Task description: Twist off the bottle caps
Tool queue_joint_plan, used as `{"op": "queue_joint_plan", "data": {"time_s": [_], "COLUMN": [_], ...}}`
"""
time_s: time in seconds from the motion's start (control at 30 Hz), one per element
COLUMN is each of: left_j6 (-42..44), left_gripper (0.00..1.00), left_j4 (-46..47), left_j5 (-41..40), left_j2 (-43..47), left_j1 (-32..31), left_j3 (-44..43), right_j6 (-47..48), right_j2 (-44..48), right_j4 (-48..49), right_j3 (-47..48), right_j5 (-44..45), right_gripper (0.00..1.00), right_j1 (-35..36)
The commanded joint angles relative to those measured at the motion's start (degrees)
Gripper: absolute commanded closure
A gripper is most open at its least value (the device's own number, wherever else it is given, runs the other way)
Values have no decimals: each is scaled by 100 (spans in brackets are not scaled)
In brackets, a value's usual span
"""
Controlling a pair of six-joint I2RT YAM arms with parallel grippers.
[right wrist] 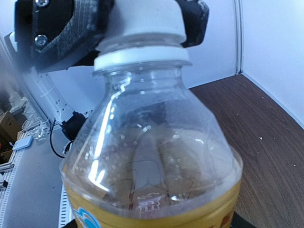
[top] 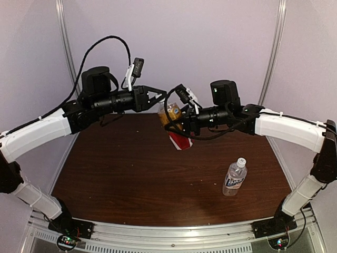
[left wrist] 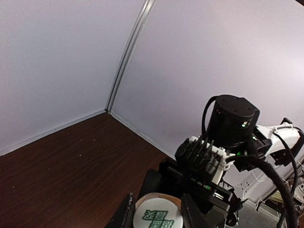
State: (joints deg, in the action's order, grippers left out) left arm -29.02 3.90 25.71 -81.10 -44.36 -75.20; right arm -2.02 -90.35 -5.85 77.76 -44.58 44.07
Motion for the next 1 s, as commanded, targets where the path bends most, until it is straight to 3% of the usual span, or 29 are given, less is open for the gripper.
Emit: {"op": "queue_joint_plan", "data": {"time_s": [0.0,0.23,0.43,0.67,0.97], "left_j6": [-393,-764,-510,-165,904], "left_gripper": [84,74,50,21,14], "left_j4": [-633,-103,60,519,605], "left_j5": [-1829,-1765,-1625,-345,1778], "left_j2": [132,89,293,531,619], "left_j1": [-355,-371,-257,201,410], "left_j3": [-378,-172,17,248,175], "right_j6": [-125,-88,0,129,78], "right_j2": [84,114,225,317,284], "right_j4": [239,345,294,277,466], "right_j3": [-41,-138,-268,-372,-296], "right_j5": [1445,1409,1240,489,-1617], "right_gripper": [37,36,37,37,36], "right_j1": [33,54,54,44,57]}}
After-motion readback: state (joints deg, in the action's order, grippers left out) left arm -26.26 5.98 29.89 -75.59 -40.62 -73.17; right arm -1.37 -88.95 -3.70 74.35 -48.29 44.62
